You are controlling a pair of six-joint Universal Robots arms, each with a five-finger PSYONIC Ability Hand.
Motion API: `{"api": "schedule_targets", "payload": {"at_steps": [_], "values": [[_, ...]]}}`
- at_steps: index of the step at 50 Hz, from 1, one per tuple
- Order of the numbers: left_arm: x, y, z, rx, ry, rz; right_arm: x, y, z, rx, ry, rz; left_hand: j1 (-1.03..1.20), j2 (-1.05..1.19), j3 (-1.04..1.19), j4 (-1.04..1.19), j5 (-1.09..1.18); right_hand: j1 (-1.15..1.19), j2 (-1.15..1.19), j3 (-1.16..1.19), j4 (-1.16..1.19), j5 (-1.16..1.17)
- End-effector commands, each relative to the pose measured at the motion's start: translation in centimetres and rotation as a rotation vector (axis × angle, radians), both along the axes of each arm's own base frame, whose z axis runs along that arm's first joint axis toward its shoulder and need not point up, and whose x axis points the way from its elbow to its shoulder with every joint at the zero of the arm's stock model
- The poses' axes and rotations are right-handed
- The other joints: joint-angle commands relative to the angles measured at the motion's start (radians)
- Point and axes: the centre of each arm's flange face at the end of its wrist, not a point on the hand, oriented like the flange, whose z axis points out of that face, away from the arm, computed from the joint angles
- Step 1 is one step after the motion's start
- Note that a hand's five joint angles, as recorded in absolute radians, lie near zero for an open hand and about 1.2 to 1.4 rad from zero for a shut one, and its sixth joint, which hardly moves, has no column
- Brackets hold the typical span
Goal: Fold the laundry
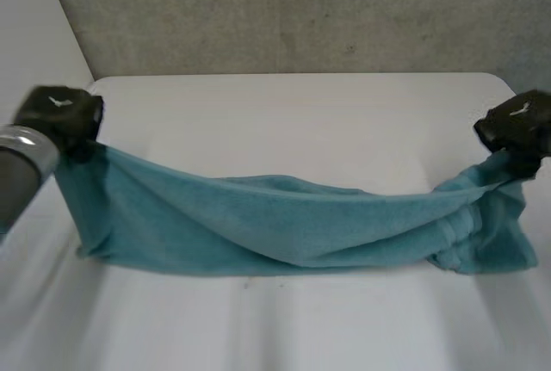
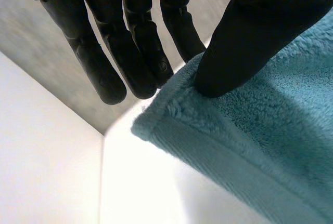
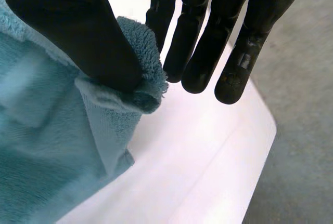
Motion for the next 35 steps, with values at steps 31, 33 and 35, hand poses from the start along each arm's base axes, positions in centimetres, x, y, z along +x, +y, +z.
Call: {"api": "schedule_targets", "payload": {"at_steps": [31,33,35], "values": [[-1.8,-5.8,4.6,-0.467,0.290,0.054,3.1,-3.7,3.2,-0.587,-0.226,0.051,0.252,0.195,0.200,0.197,0.262,0.482,0.219,0.214,0.204,0.256],[-1.7,-5.4,2.6,-0.409,0.279,0.056,3.2,-3.2,1.2,-0.523,-0.224,0.075,0.252,0.195,0.200,0.197,0.262,0.482,0.219,0.214,0.204,0.256],[-1.7,-4.9,-1.5,-0.305,0.253,0.063,3.5,-2.6,-3.3,-0.385,-0.225,0.122,0.252,0.195,0.200,0.197,0.262,0.482,0.219,0.214,0.204,0.256]]}}
